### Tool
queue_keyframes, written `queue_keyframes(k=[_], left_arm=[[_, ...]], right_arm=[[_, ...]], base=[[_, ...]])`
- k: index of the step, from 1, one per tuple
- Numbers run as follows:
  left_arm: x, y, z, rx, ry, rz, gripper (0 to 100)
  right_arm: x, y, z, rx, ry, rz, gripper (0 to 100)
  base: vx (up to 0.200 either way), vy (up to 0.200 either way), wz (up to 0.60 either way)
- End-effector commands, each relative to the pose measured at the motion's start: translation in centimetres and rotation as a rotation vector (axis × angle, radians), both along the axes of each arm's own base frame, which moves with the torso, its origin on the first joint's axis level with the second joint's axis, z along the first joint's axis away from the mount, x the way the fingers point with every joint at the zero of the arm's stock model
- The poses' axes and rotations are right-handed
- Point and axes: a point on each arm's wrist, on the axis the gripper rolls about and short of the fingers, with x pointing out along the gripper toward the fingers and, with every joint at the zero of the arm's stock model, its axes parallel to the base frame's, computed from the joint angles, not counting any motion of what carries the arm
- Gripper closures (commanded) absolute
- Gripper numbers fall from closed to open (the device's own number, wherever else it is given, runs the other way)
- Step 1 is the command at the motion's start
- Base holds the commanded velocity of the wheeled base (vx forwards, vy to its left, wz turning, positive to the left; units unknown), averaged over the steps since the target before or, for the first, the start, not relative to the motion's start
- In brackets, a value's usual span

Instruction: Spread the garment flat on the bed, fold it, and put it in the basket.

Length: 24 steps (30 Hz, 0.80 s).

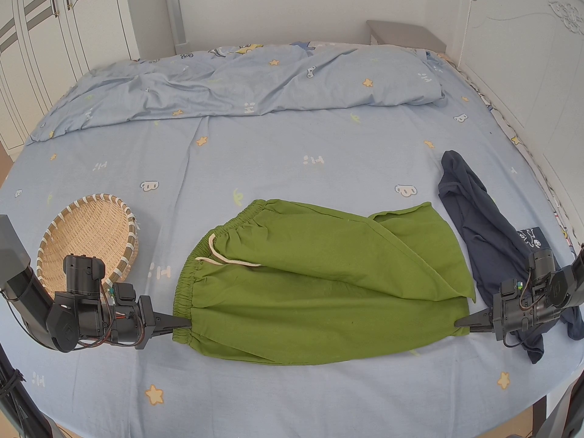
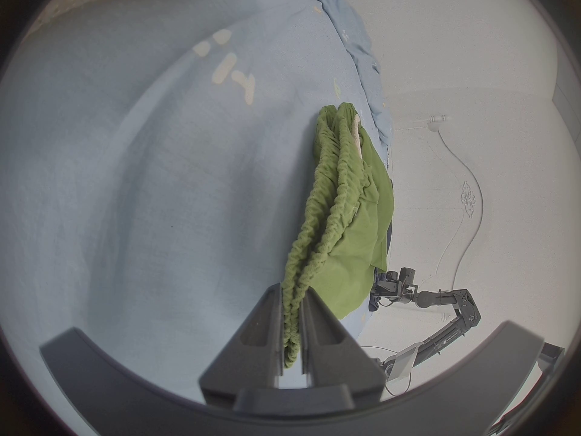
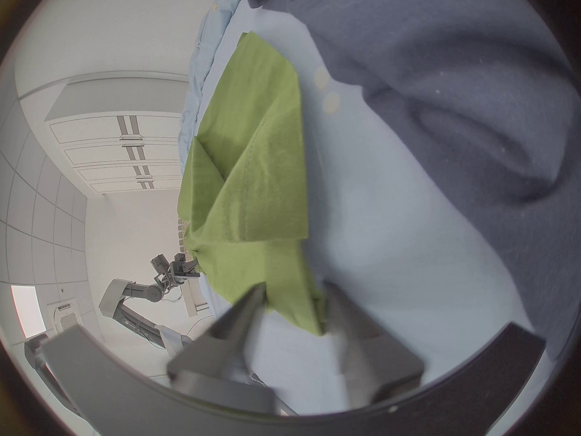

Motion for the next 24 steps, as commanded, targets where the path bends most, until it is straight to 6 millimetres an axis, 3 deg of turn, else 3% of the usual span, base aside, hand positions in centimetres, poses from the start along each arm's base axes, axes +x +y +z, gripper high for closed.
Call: queue_keyframes(k=[1,9,15,16,18,19,24], left_arm=[[0.1,0.1,0.0,0.0,-0.009,0.004,100],[0.1,0.2,0.0,0.0,-0.007,0.009,100],[-1.4,0.7,0.1,-0.002,0.05,0.032,100],[-2.3,0.9,0.5,-0.003,0.075,0.041,100],[-2.8,1.1,0.6,-0.003,0.094,0.049,100],[-4.0,1.7,0.8,0.005,0.131,0.068,100],[-6.6,3.5,0.3,0.075,0.162,0.058,100]], right_arm=[[-0.3,-0.4,-0.1,0.012,0.011,-0.013,100],[-0.7,-1.6,-0.1,0.013,0.012,-0.06,100],[-2.3,-0.4,2.2,-0.002,-0.023,-0.03,100],[-3.2,0.9,2.9,-0.006,-0.008,0.012,100],[-3.5,1.3,3.2,-0.006,-0.002,0.027,100],[-4.2,1.8,3.6,-0.016,0.003,0.058,100],[-5.8,3.1,2.5,-0.097,0.079,0.101,100]], base=[[0.0,0.0,0.0],[0.0,0.0,0.0],[0.0,0.0,0.0],[0.0,0.0,0.0],[0.0,0.0,0.0],[0.0,0.0,0.0],[0.0,0.0,0.0]])
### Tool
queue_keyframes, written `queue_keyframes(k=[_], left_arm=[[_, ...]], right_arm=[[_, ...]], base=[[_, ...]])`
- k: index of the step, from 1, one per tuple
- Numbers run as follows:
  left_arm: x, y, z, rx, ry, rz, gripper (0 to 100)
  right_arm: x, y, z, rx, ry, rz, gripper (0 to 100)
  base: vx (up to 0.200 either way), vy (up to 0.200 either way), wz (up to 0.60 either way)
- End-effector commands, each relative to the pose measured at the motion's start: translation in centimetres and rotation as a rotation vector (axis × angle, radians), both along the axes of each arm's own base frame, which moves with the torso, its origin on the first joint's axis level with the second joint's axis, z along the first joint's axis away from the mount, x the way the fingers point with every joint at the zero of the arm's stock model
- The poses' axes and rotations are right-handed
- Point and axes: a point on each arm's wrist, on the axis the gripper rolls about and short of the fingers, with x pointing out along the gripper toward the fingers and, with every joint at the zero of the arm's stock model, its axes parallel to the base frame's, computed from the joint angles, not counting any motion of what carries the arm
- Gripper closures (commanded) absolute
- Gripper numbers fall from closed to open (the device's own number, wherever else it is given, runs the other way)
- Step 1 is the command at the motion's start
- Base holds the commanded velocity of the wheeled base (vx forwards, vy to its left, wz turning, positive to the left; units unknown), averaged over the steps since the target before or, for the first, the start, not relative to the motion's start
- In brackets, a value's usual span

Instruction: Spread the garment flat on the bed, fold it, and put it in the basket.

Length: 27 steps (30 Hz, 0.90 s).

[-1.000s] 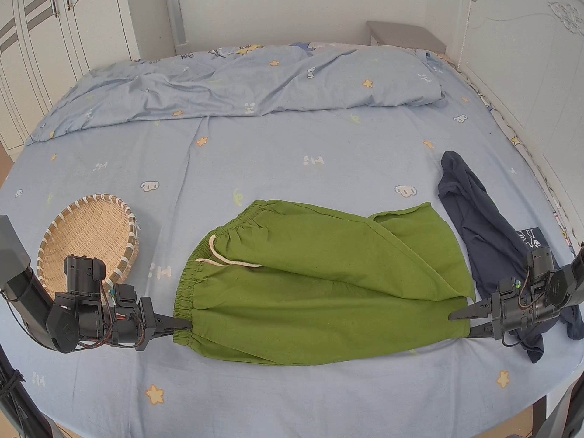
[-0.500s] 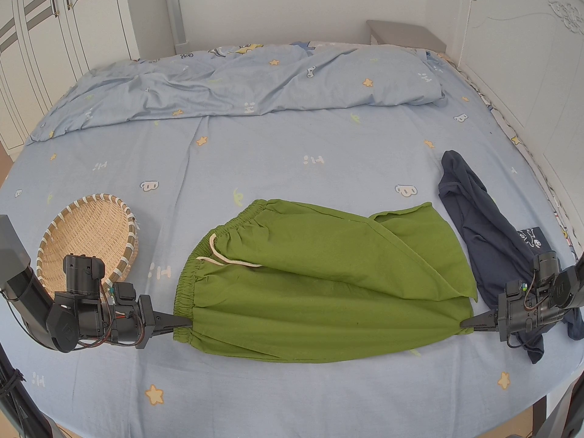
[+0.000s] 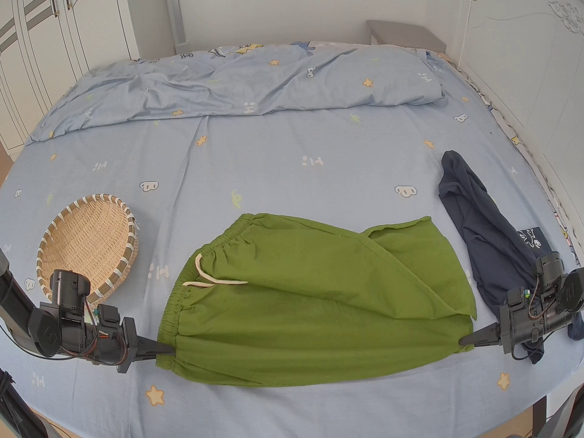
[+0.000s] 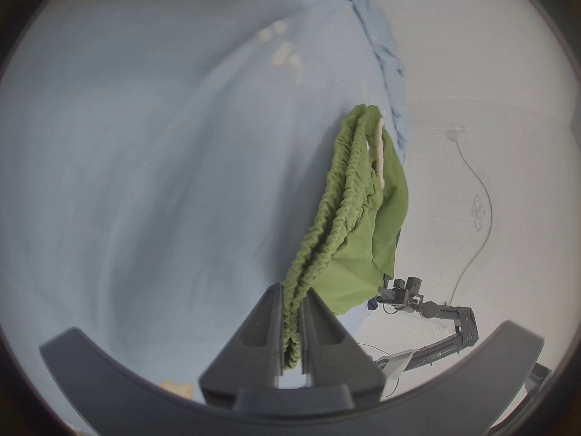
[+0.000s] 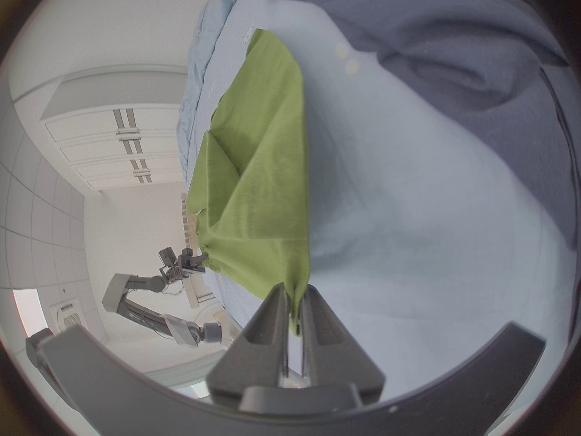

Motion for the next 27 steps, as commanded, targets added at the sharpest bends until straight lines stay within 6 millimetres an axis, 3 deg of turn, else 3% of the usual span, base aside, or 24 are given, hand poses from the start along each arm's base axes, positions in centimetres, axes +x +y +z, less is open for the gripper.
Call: queue_keyframes(k=[1,11,22,23,24,27], left_arm=[[-3.2,1.9,0.3,0.062,0.009,-0.003,100],[-6.9,1.8,0.2,0.094,0.084,-0.107,100],[-7.7,1.5,-0.2,0.103,0.08,-0.141,100],[-7.7,1.5,-0.2,0.105,0.077,-0.144,100],[-7.7,1.5,-0.2,0.109,0.071,-0.152,0],[-7.7,1.5,-0.2,0.112,0.065,-0.155,0]], right_arm=[[-2.6,1.9,-0.4,-0.098,0.049,0.068,100],[-6.3,3.0,-2.7,-0.139,0.058,0.105,100],[-6.2,2.9,-2.9,-0.143,0.058,0.101,100],[-6.2,2.9,-2.8,-0.143,0.056,0.1,0],[-6.2,2.9,-2.8,-0.143,0.056,0.099,0],[-6.2,2.8,-2.8,-0.141,0.054,0.098,0]], base=[[0.0,0.0,0.0],[0.0,0.0,0.0],[0.0,0.0,0.0],[0.0,0.0,0.0],[0.0,0.0,0.0],[0.0,0.0,0.0]])
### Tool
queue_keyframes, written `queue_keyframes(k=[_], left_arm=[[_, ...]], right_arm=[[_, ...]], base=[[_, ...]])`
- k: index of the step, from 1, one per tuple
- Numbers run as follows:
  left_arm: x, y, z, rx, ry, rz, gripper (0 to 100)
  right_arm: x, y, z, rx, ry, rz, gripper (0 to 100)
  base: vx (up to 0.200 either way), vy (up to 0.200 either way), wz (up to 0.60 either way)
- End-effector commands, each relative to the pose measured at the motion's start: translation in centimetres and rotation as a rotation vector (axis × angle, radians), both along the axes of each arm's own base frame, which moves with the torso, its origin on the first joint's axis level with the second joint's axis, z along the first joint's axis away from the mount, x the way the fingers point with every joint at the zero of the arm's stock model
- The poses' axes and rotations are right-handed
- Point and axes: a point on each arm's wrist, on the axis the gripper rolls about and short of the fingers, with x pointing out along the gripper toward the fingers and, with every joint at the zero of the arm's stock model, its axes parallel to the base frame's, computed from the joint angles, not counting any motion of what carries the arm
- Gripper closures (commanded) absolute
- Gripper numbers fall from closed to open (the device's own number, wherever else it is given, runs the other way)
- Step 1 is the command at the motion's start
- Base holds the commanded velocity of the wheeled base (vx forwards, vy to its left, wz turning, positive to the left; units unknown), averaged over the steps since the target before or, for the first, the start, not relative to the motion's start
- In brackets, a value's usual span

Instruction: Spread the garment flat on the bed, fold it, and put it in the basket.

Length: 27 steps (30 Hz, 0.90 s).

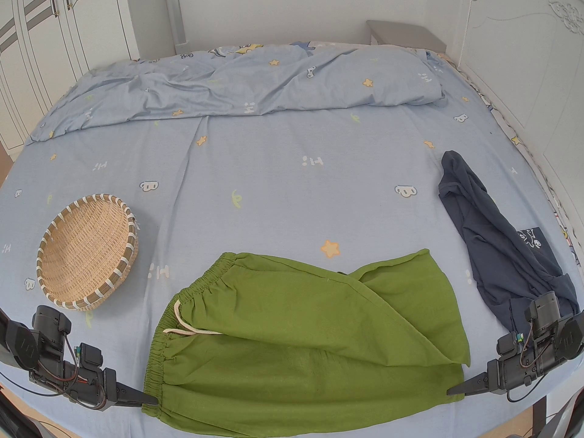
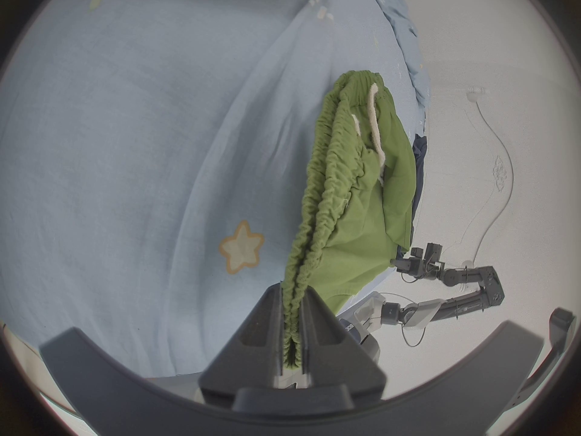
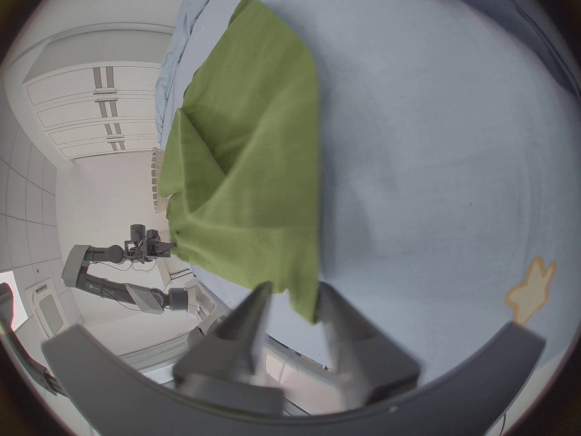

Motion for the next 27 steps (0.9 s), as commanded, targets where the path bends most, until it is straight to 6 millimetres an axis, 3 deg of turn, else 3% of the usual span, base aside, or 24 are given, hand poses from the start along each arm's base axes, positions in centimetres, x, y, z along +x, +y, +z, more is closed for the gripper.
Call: queue_keyframes(k=[1,7,9,12,13,17,20,22,23,27], left_arm=[[0.0,0.0,0.0,-0.001,-0.001,0.0,0],[-0.4,0.0,1.8,0.023,-0.094,0.014,0],[-0.6,-0.1,3.0,0.038,-0.149,0.017,0],[-0.2,-0.3,6.4,0.059,-0.247,0.02,0],[0.6,-0.3,8.4,0.058,-0.267,0.02,0],[3.5,-1.1,12.9,0.054,-0.332,-0.042,0],[6.7,-1.8,14.3,0.039,-0.348,-0.081,0],[6.7,-1.8,14.3,0.039,-0.348,-0.081,0],[9.9,-2.8,15.7,0.025,-0.385,-0.109,0],[15.2,-4.3,15.8,0.015,-0.405,-0.163,0]], right_arm=[[0.0,-0.1,0.0,0.003,0.0,-0.004,0],[0.0,-1.1,1.8,-0.011,-0.13,-0.07,0],[-0.2,-1.7,3.0,-0.022,-0.204,-0.104,0],[-0.3,-2.8,5.3,-0.05,-0.347,-0.177,0],[-0.1,-3.4,6.7,-0.068,-0.428,-0.204,0],[1.3,-4.0,9.4,-0.091,-0.554,-0.219,0],[2.8,-4.2,11.4,-0.097,-0.639,-0.209,0],[2.8,-4.2,11.4,-0.097,-0.639,-0.209,0],[4.5,-3.9,13.8,-0.095,-0.731,-0.176,0],[6.0,-3.0,16.3,-0.088,-0.819,-0.129,0]], base=[[0.0,0.0,0.0],[0.0,0.0,0.0],[0.0,0.0,0.0],[0.0,0.0,0.0],[0.0,0.0,0.0],[0.0,0.0,0.0],[0.0,0.0,0.0],[0.0,0.0,0.0],[0.0,0.0,0.0],[0.0,0.0,0.0]])
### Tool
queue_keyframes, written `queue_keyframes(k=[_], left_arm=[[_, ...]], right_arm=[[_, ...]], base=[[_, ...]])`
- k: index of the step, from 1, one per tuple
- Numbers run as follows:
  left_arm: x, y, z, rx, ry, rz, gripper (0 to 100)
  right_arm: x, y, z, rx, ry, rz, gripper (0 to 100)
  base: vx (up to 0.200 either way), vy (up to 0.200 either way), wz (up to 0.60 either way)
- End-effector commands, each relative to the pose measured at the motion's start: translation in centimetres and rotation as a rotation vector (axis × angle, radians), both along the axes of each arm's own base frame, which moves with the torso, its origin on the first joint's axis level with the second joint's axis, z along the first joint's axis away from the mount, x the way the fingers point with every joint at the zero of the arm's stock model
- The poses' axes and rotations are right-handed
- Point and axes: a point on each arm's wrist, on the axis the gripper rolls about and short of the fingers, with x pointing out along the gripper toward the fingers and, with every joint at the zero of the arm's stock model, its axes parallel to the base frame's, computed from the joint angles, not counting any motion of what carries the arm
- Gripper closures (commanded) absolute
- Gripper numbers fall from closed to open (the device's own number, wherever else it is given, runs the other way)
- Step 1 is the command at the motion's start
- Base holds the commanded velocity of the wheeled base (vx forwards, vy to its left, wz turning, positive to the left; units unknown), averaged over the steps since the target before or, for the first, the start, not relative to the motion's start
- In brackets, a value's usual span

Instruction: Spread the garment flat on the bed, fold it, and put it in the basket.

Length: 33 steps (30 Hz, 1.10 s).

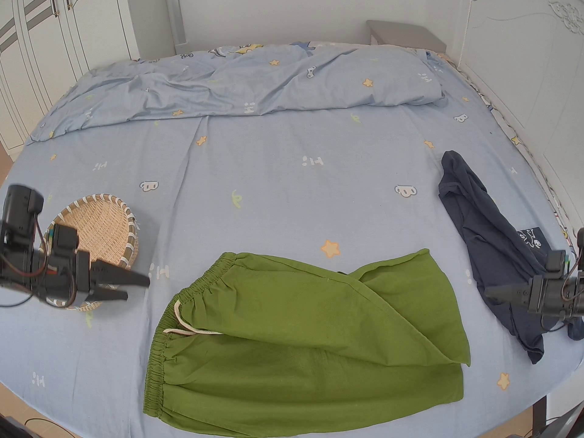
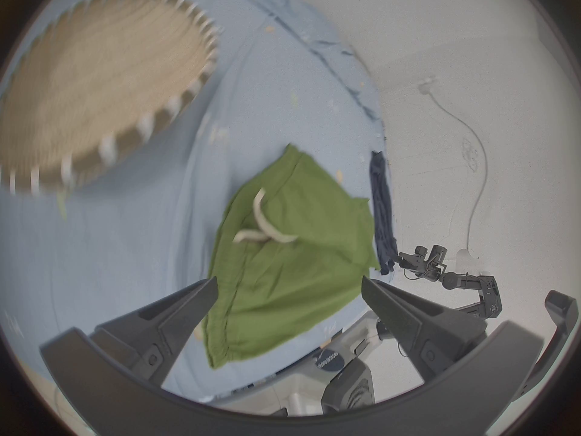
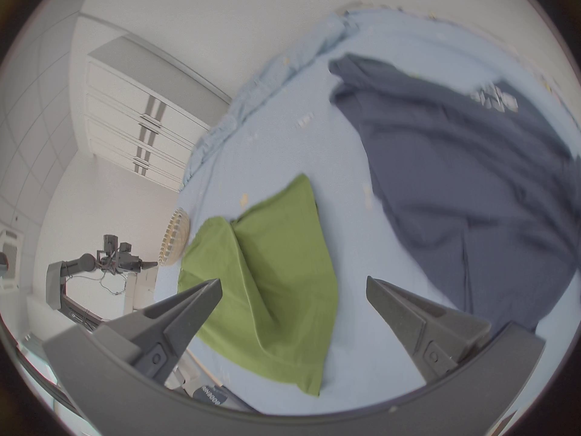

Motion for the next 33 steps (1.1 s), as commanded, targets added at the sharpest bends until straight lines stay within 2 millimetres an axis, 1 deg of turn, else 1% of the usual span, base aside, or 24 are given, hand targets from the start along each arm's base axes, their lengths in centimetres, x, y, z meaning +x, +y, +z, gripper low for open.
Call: queue_keyframes(k=[1,2,3,4,5,6,7,8,10,13,14,16,20,23,29,33], left_arm=[[9.8,-3.6,1.4,-0.013,-0.014,-0.124,0],[11.1,-3.9,1.1,-0.01,-0.012,-0.132,0],[11.5,-4.0,0.9,-0.01,-0.011,-0.133,0],[14.2,-4.5,0.0,-0.004,-0.006,-0.137,0],[14.4,-4.6,-0.1,-0.002,-0.007,-0.139,0],[16.5,-5.1,-1.1,0.009,0.003,-0.139,0],[16.5,-5.1,-1.1,0.009,0.003,-0.139,0],[17.8,-5.8,-2.2,0.01,0.028,-0.147,0],[18.1,-6.6,-3.3,0.012,0.061,-0.163,0],[18.7,-6.9,-4.4,0.011,0.088,-0.168,0],[19.1,-7.0,-5.3,0.01,0.104,-0.168,0],[19.5,-7.1,-5.8,0.01,0.107,-0.17,0],[20.1,-7.3,-6.4,0.01,0.118,-0.172,0],[20.2,-7.4,-6.5,0.01,0.119,-0.173,0],[20.5,-7.7,-7.0,0.008,0.13,-0.176,0],[20.5,-8.2,-7.6,0.011,0.143,-0.188,0]], right_arm=[[3.1,0.6,6.8,-0.053,-0.268,0.048,0],[3.2,0.7,6.7,-0.053,-0.265,0.05,0],[3.2,0.8,6.6,-0.053,-0.263,0.052,0],[3.1,1.2,6.5,-0.051,-0.256,0.066,0],[3.0,1.2,6.4,-0.051,-0.255,0.068,0],[2.8,1.6,6.0,-0.048,-0.24,0.082,0],[2.8,1.6,6.0,-0.048,-0.24,0.082,0],[2.7,2.0,5.7,-0.049,-0.232,0.094,0],[2.7,2.2,5.7,-0.057,-0.229,0.093,0],[2.8,2.3,5.6,-0.067,-0.226,0.082,0],[2.8,2.3,5.5,-0.07,-0.222,0.077,0],[2.9,2.3,5.5,-0.071,-0.223,0.078,0],[2.8,2.4,5.5,-0.07,-0.222,0.081,0],[2.7,2.7,5.4,-0.069,-0.221,0.095,0],[2.8,2.8,5.3,-0.068,-0.214,0.098,0],[2.7,2.8,5.3,-0.069,-0.217,0.098,0]], base=[[0.0,0.0,0.0],[0.0,0.0,0.0],[0.0,0.0,0.0],[0.0,0.0,0.0],[0.0,0.0,0.0],[0.0,0.0,0.0],[0.0,0.0,0.0],[0.0,0.0,0.0],[0.0,0.0,0.0],[0.0,0.0,0.0],[0.0,0.0,0.0],[0.0,0.0,0.0],[0.0,0.0,0.0],[0.0,0.0,0.0],[0.0,0.0,0.0],[0.0,0.0,0.0]])
